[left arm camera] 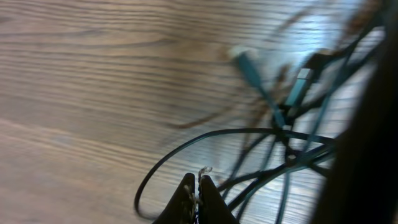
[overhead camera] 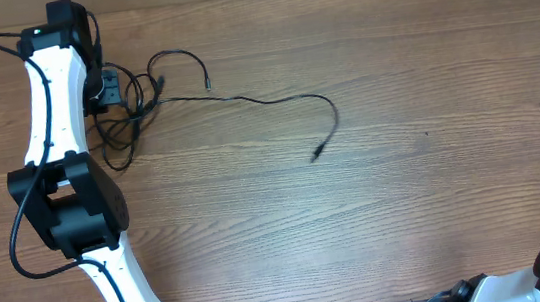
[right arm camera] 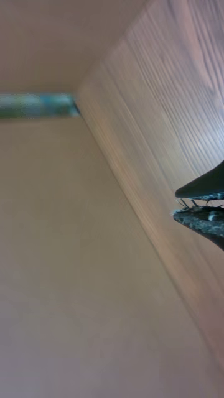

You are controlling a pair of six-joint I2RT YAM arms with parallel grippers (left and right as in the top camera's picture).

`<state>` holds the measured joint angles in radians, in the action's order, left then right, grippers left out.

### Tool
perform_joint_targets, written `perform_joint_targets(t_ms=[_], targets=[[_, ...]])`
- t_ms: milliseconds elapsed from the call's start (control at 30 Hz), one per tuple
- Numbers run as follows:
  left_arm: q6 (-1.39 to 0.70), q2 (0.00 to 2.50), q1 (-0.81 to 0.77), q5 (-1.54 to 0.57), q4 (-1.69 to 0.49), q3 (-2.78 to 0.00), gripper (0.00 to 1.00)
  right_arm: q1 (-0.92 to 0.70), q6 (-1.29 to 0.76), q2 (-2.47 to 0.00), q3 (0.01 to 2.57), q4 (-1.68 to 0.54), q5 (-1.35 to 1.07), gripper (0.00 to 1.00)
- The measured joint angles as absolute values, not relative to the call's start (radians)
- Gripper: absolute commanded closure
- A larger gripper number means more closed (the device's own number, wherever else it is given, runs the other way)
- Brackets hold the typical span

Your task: Untangle cables

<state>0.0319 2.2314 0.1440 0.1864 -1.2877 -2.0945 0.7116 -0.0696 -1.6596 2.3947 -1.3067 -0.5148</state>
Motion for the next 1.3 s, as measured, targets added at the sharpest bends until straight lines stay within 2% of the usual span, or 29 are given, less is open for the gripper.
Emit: perform_joint_targets(t_ms=[200,233,267,300,333,367,433,567,900,1100,1300], targets=[[0.033,2.231,0.072,0.06,-1.271,-2.094,0.96,0.494,-0.042,-1.67,2.395,-1.358,-0.556,0.96],[0.033,2.231,0.047,0.035,-1.271,-2.094,0.96,0.425,-0.032,-1.672,2.395,-1.36,-0.542,0.92],[0.034,2.231,0.027,0.017,-1.271,-2.094,0.96,0.374,-0.024,-1.675,2.395,-1.361,-0.535,0.74],[0.035,2.231,0.0,-0.006,-1.271,-2.094,0.96,0.311,-0.012,-1.678,2.394,-1.361,-0.53,0.42],[0.035,2.231,-0.021,-0.025,-1.272,-2.094,0.96,0.262,0.01,-1.681,2.391,-1.362,-0.525,0.24],[0.036,2.231,-0.045,-0.047,-1.275,-2.095,0.96,0.199,0.039,-1.687,2.385,-1.362,-0.518,0.2],[0.035,2.231,-0.085,-0.093,-1.292,-2.098,0.96,0.108,0.087,-1.702,2.368,-1.364,-0.494,0.2],[0.023,2.231,-0.133,-0.224,-1.362,-2.168,0.96,-0.029,0.179,-1.771,2.304,-1.356,-0.402,0.3],[-0.147,2.225,0.01,-0.832,-1.449,-2.512,0.95,-0.108,0.293,-1.928,2.081,-1.244,-0.435,0.31],[-0.284,2.217,0.081,-1.115,-1.502,-2.546,0.95,-0.229,0.435,-1.927,2.01,-1.189,-0.516,0.31],[-0.362,2.217,0.084,-1.296,-1.519,-2.546,0.96,-0.361,0.605,-1.927,1.995,-1.148,-0.544,0.29]])
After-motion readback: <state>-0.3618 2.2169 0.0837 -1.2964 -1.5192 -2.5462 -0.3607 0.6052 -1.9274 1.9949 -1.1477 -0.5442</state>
